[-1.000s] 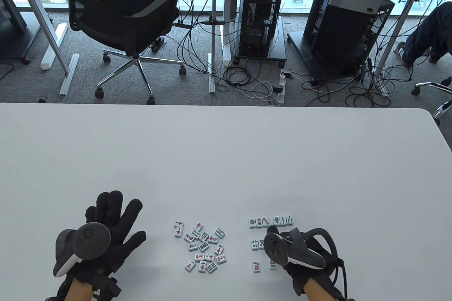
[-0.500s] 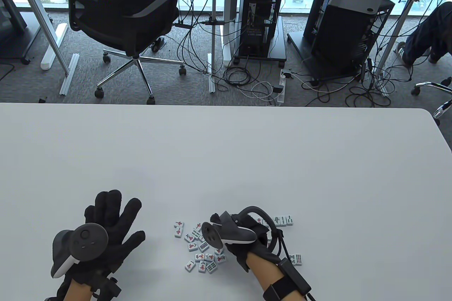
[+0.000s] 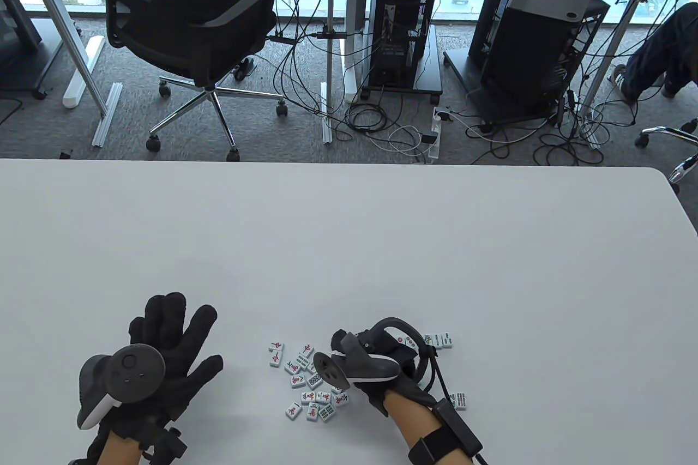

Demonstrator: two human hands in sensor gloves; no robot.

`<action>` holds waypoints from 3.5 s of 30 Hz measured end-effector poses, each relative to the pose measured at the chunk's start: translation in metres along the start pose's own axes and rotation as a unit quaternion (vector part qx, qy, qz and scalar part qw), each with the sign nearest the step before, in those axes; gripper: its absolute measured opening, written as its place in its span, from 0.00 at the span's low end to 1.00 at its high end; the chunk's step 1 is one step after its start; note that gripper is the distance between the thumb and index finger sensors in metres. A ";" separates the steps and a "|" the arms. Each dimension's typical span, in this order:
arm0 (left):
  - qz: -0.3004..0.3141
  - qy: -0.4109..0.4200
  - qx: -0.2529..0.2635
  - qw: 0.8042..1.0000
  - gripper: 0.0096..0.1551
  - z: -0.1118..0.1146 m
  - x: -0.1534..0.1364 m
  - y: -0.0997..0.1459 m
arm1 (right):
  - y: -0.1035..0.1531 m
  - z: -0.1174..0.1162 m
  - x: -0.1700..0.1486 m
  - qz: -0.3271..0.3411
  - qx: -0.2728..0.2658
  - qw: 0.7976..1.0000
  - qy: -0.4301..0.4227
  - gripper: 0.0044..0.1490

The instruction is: Mahjong suit sorting

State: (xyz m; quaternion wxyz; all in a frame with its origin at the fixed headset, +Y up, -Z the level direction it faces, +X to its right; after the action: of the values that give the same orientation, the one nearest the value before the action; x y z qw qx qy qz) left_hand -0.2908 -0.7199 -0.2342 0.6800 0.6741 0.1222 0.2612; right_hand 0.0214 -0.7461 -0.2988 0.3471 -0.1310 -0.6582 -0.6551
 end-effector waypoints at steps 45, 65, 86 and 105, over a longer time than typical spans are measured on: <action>-0.004 -0.007 -0.014 1.000 0.48 0.003 0.002 -0.001 | 0.035 0.004 -0.030 -0.096 0.037 0.986 -0.134 0.31; 0.003 0.010 -0.002 1.000 0.48 0.000 0.001 0.000 | -0.047 -0.004 0.005 -0.141 0.057 0.986 -0.068 0.30; 0.007 0.009 0.000 1.000 0.48 -0.002 0.001 0.000 | -0.041 -0.003 0.003 -0.111 0.051 0.986 -0.115 0.29; 0.009 0.005 -0.001 1.000 0.48 -0.001 0.003 0.001 | -0.028 -0.013 0.016 -0.031 0.071 0.996 -0.050 0.36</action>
State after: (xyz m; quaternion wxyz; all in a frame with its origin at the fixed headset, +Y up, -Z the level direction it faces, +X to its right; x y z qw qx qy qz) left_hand -0.2889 -0.7171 -0.2329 0.6773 0.6735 0.1189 0.2710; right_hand -0.0039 -0.7659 -0.3120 0.3016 -0.1183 -0.7233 -0.6097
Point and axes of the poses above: the tracker on the back of each hand, its own x axis roughly to the thumb side, its own y axis roughly from the fingertips to the wrist, z = x × y, the point moved 1 cm from there along -y, roughly from the wrist to the fingertips, and after that the axes turned 1 degree about -y, right-handed, at the moved point
